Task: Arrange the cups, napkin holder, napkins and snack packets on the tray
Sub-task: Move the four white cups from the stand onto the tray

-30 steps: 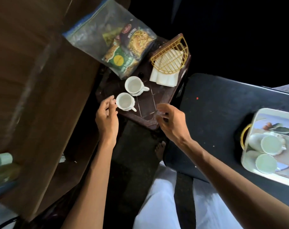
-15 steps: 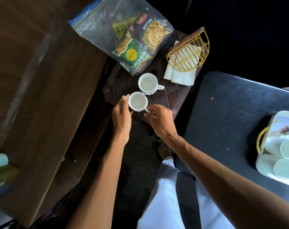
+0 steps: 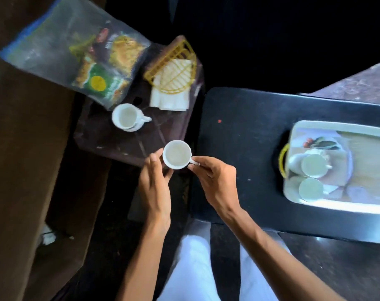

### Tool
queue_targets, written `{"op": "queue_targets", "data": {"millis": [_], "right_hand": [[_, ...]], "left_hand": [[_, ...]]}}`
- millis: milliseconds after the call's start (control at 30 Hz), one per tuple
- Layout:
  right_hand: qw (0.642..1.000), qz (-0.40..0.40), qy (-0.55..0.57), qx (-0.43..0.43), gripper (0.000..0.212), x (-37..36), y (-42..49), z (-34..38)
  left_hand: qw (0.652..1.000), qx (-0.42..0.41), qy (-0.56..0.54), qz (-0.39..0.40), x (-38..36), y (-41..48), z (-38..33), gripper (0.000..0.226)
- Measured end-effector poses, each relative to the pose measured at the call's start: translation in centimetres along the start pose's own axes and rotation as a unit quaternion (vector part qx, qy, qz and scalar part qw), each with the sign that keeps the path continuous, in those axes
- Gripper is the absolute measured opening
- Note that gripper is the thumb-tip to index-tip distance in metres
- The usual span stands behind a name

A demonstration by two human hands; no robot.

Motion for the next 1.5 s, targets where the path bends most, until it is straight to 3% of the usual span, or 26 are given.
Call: {"op": "queue_targets", "data": {"millis": [133,200,333,567,833,933,1500], "right_hand": [[0.996,-0.079,-0.051,-0.007,0.013,10.2,-2.5,-2.1],[0.993,-0.107,-0.049,-0.019,0.007,15.7,-3.9,-3.7],[0.982,-0.182,-0.024,-0.050,0.018,26.1,-6.8,-7.7],[0.978,-0.181,-0.088,-0.064,0.016,37.4,-9.6,-15.1],[0.986,-0.135,-0.046,-0.082,0.024,39.5,-9.9,-21.7],[0.991,-0.104,-0.038,-0.077,0.014,38.9,-10.0,-23.1],[0.988,-0.095,-0.081,-0.096,0.017,37.4,-10.0,-25.1]], "left_hand": [[0.998,0.021,0.000,0.053,-8.0,-5.5,2.2,0.033],[0.995,0.028,0.004,0.100,-12.3,-8.3,3.3,0.029],[0.978,0.030,0.019,0.206,-20.6,-12.7,6.2,0.030],[0.961,0.107,0.036,0.252,-30.0,-16.5,10.8,0.029],[0.978,0.095,0.028,0.184,-30.9,-16.1,12.8,0.032],[0.982,0.083,0.031,0.167,-30.3,-15.8,13.0,0.034],[0.982,0.061,0.051,0.169,-28.0,-15.7,13.3,0.037]]}}
Point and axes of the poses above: each hand's wrist, its own y-axis towards the middle knuckle, its own x-axis out of the back of the hand, z = x × y, the point moved 1 cm from there along y, towards the middle knuckle, and after that the axes turned 4 degrees about z, right-handed, at the moved point
